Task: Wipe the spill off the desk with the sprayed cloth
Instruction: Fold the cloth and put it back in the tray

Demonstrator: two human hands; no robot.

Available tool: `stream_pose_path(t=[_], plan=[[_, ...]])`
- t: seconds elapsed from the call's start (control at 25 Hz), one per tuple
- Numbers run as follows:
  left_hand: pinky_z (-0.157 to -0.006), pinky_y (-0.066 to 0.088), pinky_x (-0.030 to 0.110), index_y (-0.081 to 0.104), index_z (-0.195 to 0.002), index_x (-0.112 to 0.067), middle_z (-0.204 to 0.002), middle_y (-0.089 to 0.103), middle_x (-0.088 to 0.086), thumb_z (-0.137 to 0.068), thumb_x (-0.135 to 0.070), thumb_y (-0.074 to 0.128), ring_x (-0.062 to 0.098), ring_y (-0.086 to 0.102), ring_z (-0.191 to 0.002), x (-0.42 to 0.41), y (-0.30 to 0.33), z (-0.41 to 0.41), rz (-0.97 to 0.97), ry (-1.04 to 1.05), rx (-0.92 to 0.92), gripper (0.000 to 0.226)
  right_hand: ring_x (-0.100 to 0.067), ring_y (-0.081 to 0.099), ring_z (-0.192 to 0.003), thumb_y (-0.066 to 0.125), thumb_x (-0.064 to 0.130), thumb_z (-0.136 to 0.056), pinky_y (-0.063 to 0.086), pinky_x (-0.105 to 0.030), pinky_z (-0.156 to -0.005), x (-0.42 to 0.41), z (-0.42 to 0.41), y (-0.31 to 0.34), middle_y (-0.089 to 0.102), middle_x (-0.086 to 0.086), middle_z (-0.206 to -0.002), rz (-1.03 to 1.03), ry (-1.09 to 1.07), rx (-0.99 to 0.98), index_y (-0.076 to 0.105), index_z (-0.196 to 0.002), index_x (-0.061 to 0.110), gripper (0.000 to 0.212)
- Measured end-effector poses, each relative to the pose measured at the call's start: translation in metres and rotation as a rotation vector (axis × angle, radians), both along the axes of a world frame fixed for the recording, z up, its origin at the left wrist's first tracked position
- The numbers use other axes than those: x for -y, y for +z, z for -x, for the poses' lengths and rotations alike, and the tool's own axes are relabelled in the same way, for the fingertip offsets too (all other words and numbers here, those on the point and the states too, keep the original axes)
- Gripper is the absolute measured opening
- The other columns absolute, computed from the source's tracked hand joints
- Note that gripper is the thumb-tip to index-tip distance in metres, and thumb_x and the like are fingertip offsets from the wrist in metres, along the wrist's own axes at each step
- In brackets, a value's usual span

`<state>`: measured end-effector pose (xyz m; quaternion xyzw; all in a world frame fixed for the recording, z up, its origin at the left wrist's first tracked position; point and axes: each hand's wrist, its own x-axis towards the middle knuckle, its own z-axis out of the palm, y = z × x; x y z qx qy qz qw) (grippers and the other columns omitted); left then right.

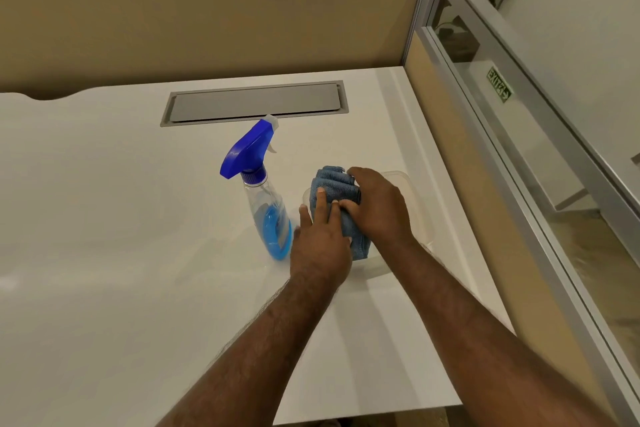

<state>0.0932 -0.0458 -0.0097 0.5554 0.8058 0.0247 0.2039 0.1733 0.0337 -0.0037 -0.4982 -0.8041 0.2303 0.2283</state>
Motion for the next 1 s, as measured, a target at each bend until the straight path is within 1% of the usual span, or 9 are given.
stream_pose_path(t=[0.12, 0.16, 0.24, 0.32, 0.44, 0.6, 0.76, 0.88, 1.0], plan=[[-0.118, 0.015, 0.043, -0.006, -0.153, -0.018, -0.161, -0.020, 0.003, -0.100, -0.034, 0.040, 0.034, -0.011, -0.148, -0.003, -0.001, 0.001, 0.028, -0.016, 0.032, 0.072, -0.022, 0.063, -0.100, 0.063, 0.014, -0.085, 0.052, -0.035, -0.090, 0.019, -0.010, -0.007, 0.066, -0.005, -0.116, -0.021, -0.033, -0.017, 0.057, -0.118, 0.016, 0.034], [-0.118, 0.016, 0.043, -0.008, -0.152, -0.018, -0.161, -0.020, 0.003, -0.100, -0.033, 0.041, 0.034, -0.011, -0.148, -0.005, -0.001, 0.002, 0.030, -0.025, 0.037, 0.073, -0.023, 0.059, -0.110, 0.061, 0.014, -0.087, 0.047, -0.035, -0.097, 0.022, -0.013, -0.010, 0.062, -0.005, -0.125, 0.040, -0.023, 0.006, 0.054, -0.126, 0.016, 0.040], [-0.117, 0.018, 0.045, -0.008, -0.152, -0.016, -0.161, -0.019, 0.004, -0.100, -0.032, 0.043, 0.035, -0.011, -0.148, -0.010, 0.000, 0.004, 0.037, -0.061, 0.017, 0.074, -0.024, 0.042, -0.133, 0.060, 0.014, -0.089, 0.035, -0.034, -0.108, 0.021, -0.016, -0.014, 0.044, -0.006, -0.147, 0.154, 0.056, 0.128, 0.040, -0.140, 0.016, 0.055], [-0.119, 0.014, 0.048, -0.006, -0.153, -0.015, -0.162, -0.017, 0.005, -0.100, -0.033, 0.042, 0.034, -0.012, -0.148, -0.012, 0.001, 0.006, 0.058, -0.118, -0.051, 0.074, -0.025, 0.033, -0.140, 0.056, 0.019, -0.092, 0.033, -0.036, -0.109, 0.017, -0.018, -0.015, 0.027, -0.003, -0.157, 0.193, 0.152, 0.276, 0.029, -0.146, 0.019, 0.060], [-0.119, 0.001, 0.052, 0.000, -0.153, -0.016, -0.163, -0.013, 0.006, -0.098, -0.039, 0.038, 0.032, -0.015, -0.148, -0.013, 0.006, 0.012, 0.106, -0.209, -0.185, 0.071, -0.027, 0.036, -0.137, 0.052, 0.027, -0.094, 0.040, -0.042, -0.104, 0.010, -0.017, -0.018, 0.018, 0.000, -0.159, 0.212, 0.223, 0.407, 0.023, -0.148, 0.020, 0.062], [-0.118, -0.004, 0.056, 0.005, -0.154, -0.017, -0.164, -0.007, 0.006, -0.095, -0.042, 0.046, 0.033, -0.016, -0.147, -0.021, 0.005, 0.015, 0.201, -0.252, -0.298, 0.075, -0.031, 0.043, -0.132, 0.055, 0.034, -0.091, 0.046, -0.045, -0.099, 0.002, -0.011, -0.024, 0.021, -0.003, -0.159, 0.222, 0.267, 0.540, 0.025, -0.146, 0.019, 0.065], [-0.115, -0.011, 0.058, 0.006, -0.153, -0.020, -0.164, -0.004, 0.004, -0.092, -0.053, 0.047, 0.034, -0.017, -0.147, -0.026, -0.005, 0.009, 0.269, -0.226, -0.343, 0.081, -0.029, 0.047, -0.127, 0.056, 0.037, -0.089, 0.048, -0.044, -0.095, -0.007, -0.004, -0.030, 0.025, -0.003, -0.157, 0.250, 0.301, 0.629, 0.031, -0.144, 0.019, 0.063], [-0.116, -0.010, 0.058, 0.009, -0.153, -0.019, -0.164, -0.002, 0.005, -0.094, -0.042, 0.049, 0.034, -0.015, -0.147, -0.026, -0.003, 0.010, 0.245, -0.210, -0.326, 0.075, -0.028, 0.046, -0.128, 0.055, 0.036, -0.090, 0.049, -0.044, -0.095, -0.010, -0.004, -0.030, 0.026, -0.001, -0.157, 0.254, 0.318, 0.644, 0.032, -0.144, 0.020, 0.061], [-0.117, -0.007, 0.057, 0.011, -0.153, -0.019, -0.164, 0.000, 0.004, -0.094, -0.033, 0.049, 0.033, -0.012, -0.148, -0.021, 0.002, 0.010, 0.165, -0.188, -0.272, 0.071, -0.029, 0.051, -0.123, 0.055, 0.034, -0.090, 0.049, -0.045, -0.093, -0.007, -0.008, -0.023, 0.037, -0.002, -0.152, 0.240, 0.283, 0.573, 0.042, -0.138, 0.022, 0.051]])
